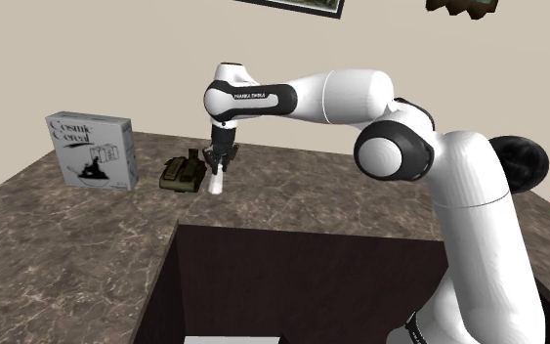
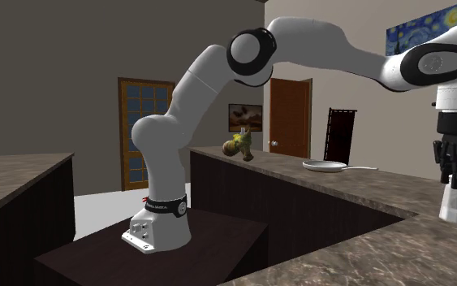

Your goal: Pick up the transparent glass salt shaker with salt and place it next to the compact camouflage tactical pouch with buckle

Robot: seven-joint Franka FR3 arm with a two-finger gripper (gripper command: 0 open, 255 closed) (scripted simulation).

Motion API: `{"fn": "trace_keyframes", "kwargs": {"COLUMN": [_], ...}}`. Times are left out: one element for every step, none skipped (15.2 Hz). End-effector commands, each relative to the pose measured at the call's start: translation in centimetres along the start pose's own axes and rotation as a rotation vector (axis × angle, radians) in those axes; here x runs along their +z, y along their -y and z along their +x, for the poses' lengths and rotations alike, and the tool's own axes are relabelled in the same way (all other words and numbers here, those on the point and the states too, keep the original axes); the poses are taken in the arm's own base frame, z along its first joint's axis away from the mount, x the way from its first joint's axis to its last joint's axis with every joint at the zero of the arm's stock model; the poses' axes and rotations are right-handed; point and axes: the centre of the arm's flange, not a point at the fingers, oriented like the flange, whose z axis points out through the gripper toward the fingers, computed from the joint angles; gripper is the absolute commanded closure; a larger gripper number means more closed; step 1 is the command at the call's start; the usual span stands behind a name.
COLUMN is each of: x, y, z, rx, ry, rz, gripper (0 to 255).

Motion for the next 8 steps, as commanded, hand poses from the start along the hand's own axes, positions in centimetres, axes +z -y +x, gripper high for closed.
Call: {"fn": "trace_keyframes", "kwargs": {"x": [1.0, 1.5, 2.1, 2.6, 3.1, 3.4, 3.4, 3.4], "y": [0.0, -0.1, -0.1, -0.2, -0.2, -0.2, -0.2, -0.2], "z": [0.0, 0.0, 0.0, 0.0, 0.0, 0.0, 0.0, 0.0], "rx": [0.0, 0.0, 0.0, 0.0, 0.0, 0.0, 0.0, 0.0], "ry": [-0.001, -0.001, -0.001, -0.001, -0.001, -0.001, -0.001, -0.001], "rz": [0.0, 0.0, 0.0, 0.0, 0.0, 0.0, 0.0, 0.0], "gripper": [255, 255, 255, 255, 255, 255, 255, 255]}}
